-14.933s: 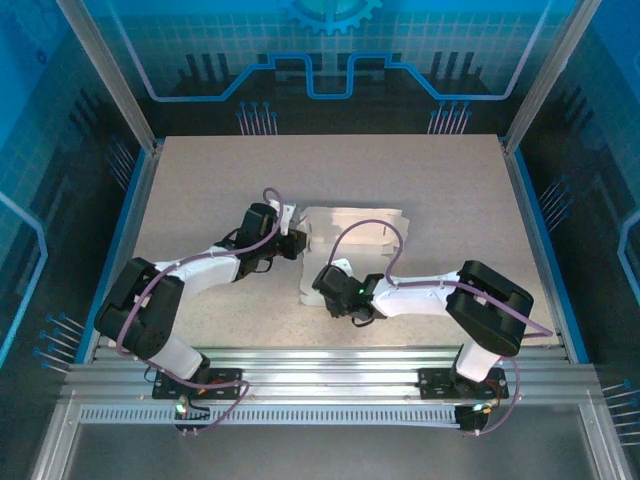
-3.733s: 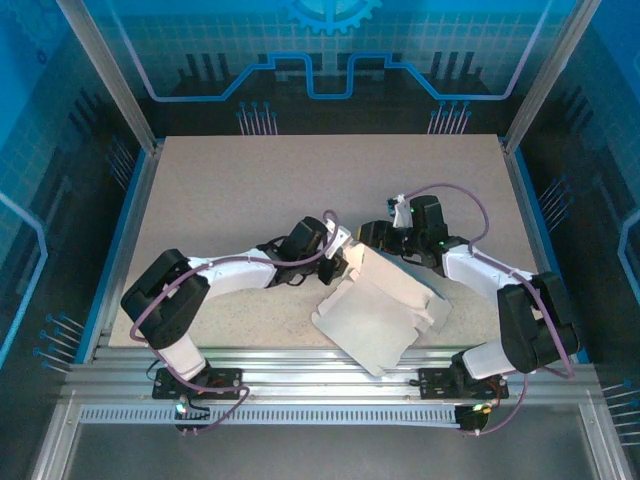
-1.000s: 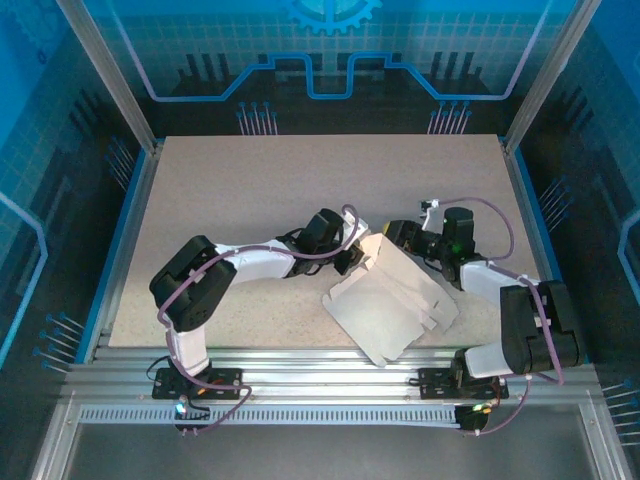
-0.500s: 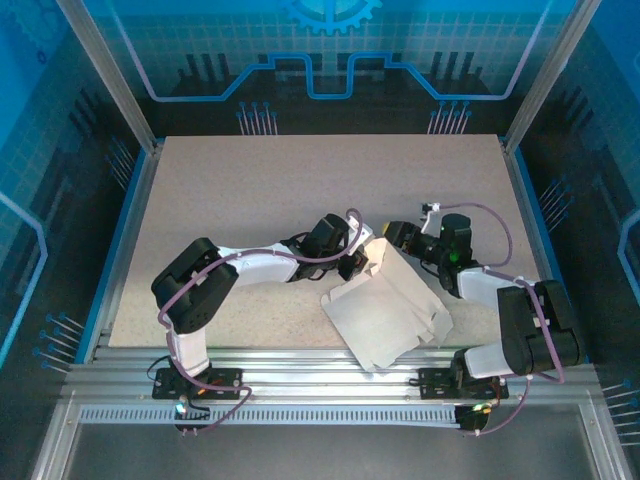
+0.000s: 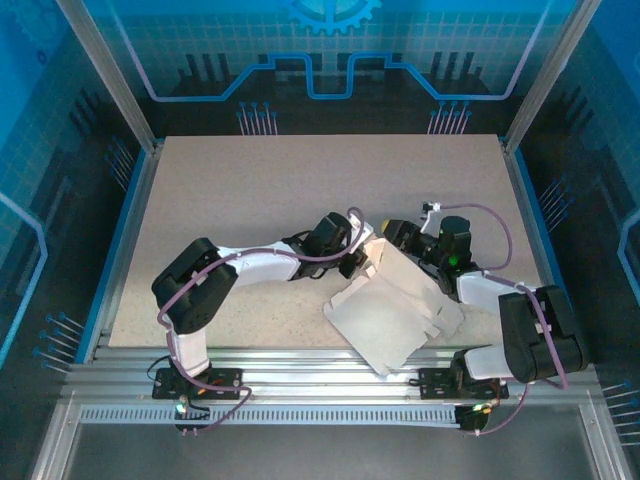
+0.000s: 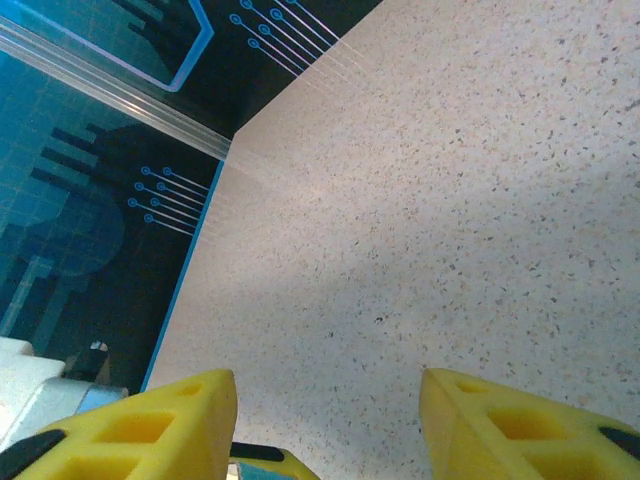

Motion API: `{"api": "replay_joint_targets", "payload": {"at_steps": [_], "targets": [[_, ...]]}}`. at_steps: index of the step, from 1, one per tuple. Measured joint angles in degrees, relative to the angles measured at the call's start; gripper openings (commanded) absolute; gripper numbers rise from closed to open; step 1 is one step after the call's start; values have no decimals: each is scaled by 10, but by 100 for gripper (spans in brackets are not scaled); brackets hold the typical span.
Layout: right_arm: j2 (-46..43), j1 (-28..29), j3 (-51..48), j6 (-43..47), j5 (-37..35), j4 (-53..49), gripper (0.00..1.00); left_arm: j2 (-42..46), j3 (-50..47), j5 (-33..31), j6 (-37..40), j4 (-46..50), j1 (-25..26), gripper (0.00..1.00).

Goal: Fold the paper box

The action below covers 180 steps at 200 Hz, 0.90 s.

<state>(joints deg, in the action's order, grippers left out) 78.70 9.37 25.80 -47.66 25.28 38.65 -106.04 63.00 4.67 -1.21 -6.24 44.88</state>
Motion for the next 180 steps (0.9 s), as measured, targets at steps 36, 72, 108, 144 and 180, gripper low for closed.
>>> {"api": "replay_joint_targets", "payload": {"at_steps": [36, 72, 108, 144, 180], "targets": [[1, 7, 0, -3, -11, 7, 53, -1, 18, -6, 12, 9, -5, 1], [10, 8, 0, -10, -21, 23, 53, -19, 37, -8, 29, 9, -11, 2], [27, 8, 0, -19, -39, 34, 53, -40, 51, 3, 33, 4, -20, 3], [53, 9, 1, -27, -52, 60, 54, -45, 53, 16, 31, 0, -21, 3], [68, 9, 1, -32, -68, 72, 55, -44, 45, 27, 31, -7, -20, 3]]}}
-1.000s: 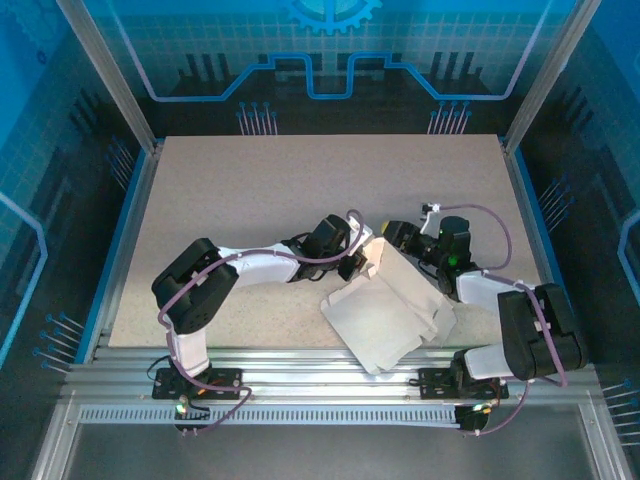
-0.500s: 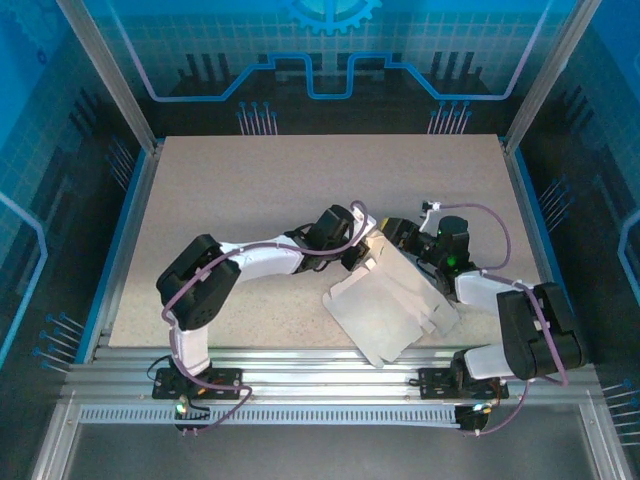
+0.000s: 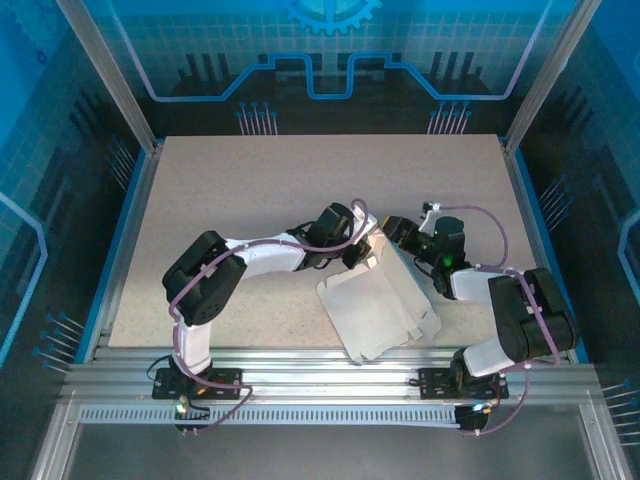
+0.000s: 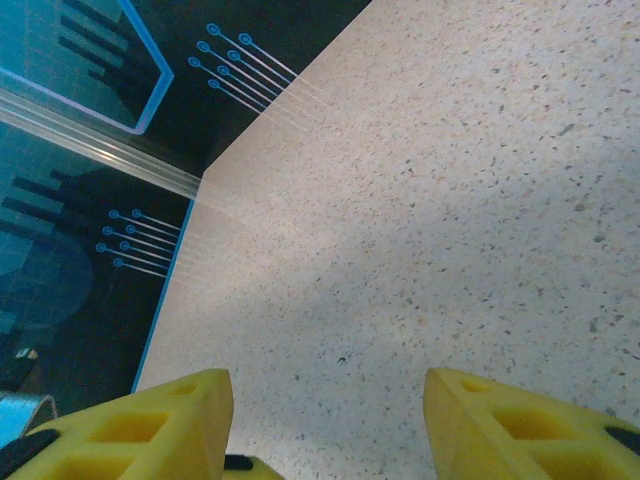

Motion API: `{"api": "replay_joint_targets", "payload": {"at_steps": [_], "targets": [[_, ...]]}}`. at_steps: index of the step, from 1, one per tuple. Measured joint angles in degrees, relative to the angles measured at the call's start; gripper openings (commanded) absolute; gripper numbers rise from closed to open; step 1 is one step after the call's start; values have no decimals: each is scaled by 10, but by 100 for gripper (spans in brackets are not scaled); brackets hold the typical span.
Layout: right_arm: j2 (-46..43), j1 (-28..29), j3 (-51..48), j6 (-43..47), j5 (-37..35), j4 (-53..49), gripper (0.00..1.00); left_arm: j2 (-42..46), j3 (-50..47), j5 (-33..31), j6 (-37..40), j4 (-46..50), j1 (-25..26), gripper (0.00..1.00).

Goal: Fold the paper box

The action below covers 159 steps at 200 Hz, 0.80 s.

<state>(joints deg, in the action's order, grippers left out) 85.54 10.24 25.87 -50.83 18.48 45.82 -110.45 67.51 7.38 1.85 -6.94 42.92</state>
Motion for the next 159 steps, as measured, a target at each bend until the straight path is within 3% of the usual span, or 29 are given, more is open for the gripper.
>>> {"api": "replay_joint_targets", "payload": {"at_steps": [52, 82, 111, 159], "targets": [[3, 2, 0, -4, -14, 9, 56, 14, -21, 3, -2, -2, 1, 2], [-28, 2, 8, 13, 12, -42, 56, 15, -21, 2, 0, -2, 1, 2], [-93, -3, 47, 63, 52, -159, 55, 16, -21, 2, 3, -2, 1, 3], [-186, -17, 163, 203, 66, -447, 58, 16, -21, 1, 16, -2, 1, 3]]}}
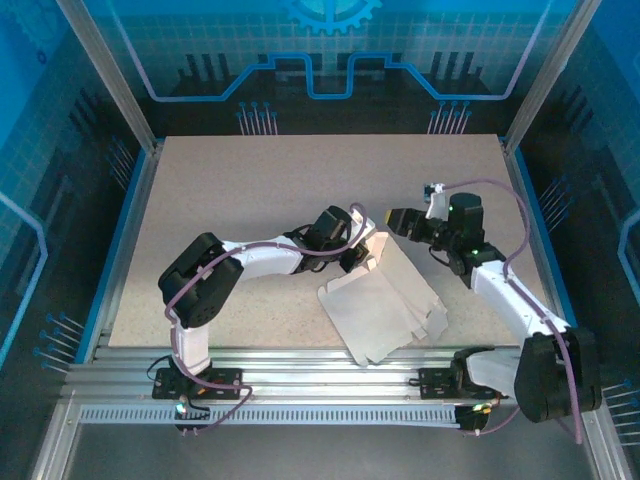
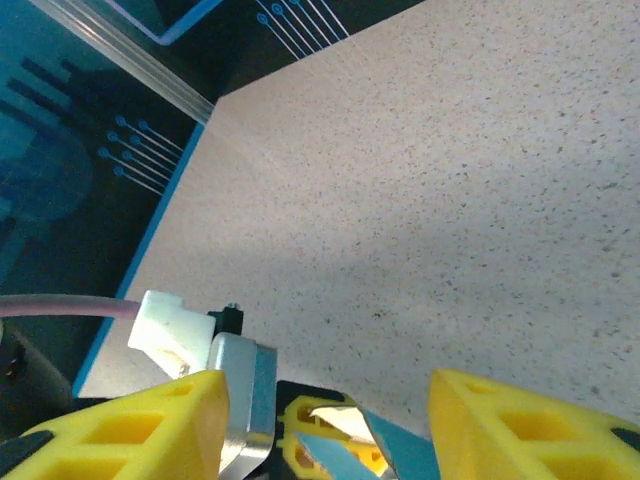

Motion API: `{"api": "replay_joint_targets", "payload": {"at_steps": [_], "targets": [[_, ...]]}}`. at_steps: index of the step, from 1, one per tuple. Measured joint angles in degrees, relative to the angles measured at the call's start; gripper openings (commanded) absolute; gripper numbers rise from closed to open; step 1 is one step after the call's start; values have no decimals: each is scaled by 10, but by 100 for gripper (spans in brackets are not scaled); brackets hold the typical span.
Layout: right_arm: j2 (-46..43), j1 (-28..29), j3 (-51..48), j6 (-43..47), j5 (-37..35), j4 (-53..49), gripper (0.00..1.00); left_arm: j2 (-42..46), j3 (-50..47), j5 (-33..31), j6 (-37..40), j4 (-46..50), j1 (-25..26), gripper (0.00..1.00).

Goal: Fold the paper box

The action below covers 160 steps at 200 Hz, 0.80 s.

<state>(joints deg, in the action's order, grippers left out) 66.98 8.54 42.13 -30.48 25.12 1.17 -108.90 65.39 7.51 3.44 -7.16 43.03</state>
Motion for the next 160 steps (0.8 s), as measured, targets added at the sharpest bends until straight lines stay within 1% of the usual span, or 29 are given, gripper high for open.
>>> {"api": "replay_joint_targets", "payload": {"at_steps": [19, 45, 78, 95, 129, 140, 160], "targets": [[-1, 0, 51, 60, -9, -120, 59, 0, 0, -2, 2, 0, 0, 3], [-2, 6, 80, 106, -22, -234, 63, 0, 0, -2, 11, 0, 0, 3], [-2, 59, 121, 146, -71, -351, 64, 2, 0, -4, 13, 1, 0, 3], [-2, 80, 133, 156, -98, -390, 63, 4, 0, -4, 15, 1, 0, 3], [1, 83, 134, 162, -138, -438, 61, 5, 0, -4, 15, 3, 0, 3], [6, 86, 134, 162, -149, -446, 58, 5, 0, -4, 17, 4, 0, 3], [19, 100, 134, 162, -169, -451, 48, 5, 0, -4, 17, 5, 0, 3]]}}
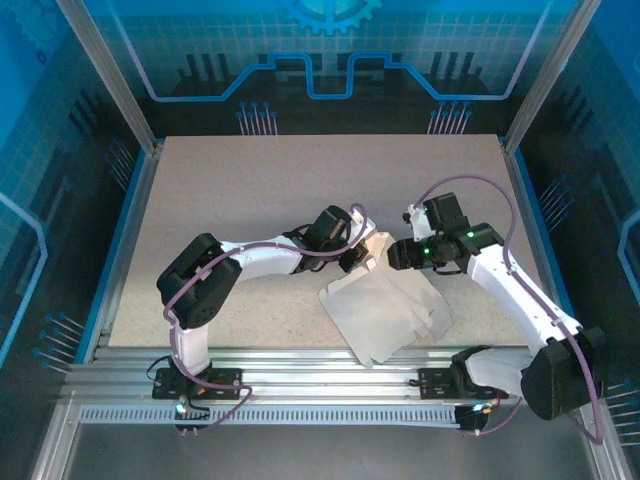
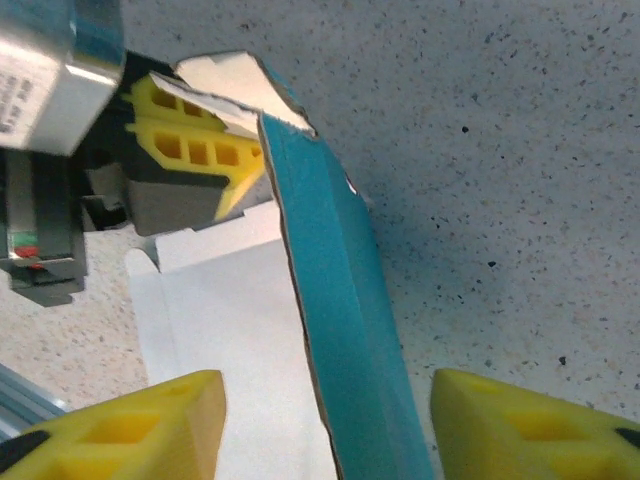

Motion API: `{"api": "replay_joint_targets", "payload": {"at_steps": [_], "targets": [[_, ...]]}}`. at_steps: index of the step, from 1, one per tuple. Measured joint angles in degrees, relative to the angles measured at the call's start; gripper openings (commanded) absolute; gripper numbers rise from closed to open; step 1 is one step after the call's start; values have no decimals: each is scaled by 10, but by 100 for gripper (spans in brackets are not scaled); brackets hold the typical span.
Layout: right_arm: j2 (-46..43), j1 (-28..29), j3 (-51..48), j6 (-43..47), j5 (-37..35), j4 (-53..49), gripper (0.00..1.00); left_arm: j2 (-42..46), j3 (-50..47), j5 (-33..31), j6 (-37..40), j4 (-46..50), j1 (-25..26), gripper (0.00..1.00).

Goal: Fold the paper box

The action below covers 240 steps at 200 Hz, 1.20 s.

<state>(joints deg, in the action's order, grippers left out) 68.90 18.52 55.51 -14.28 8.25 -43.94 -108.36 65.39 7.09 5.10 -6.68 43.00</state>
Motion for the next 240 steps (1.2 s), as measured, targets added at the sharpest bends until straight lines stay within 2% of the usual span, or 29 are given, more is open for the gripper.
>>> {"api": "replay_joint_targets", "payload": {"at_steps": [21, 135, 159, 240], "targets": [[13, 24, -2, -8, -20, 0, 38, 0, 0, 0, 0, 0, -1, 3], [43, 100, -28, -71, -110, 52, 9, 0, 24, 10, 28, 26, -40, 3], [70, 116, -5, -90, -135, 64, 7, -1, 37, 16, 31, 41, -52, 3], [184, 128, 91, -86, -177, 81, 9, -3, 41, 37, 42, 49, -93, 4]]}}
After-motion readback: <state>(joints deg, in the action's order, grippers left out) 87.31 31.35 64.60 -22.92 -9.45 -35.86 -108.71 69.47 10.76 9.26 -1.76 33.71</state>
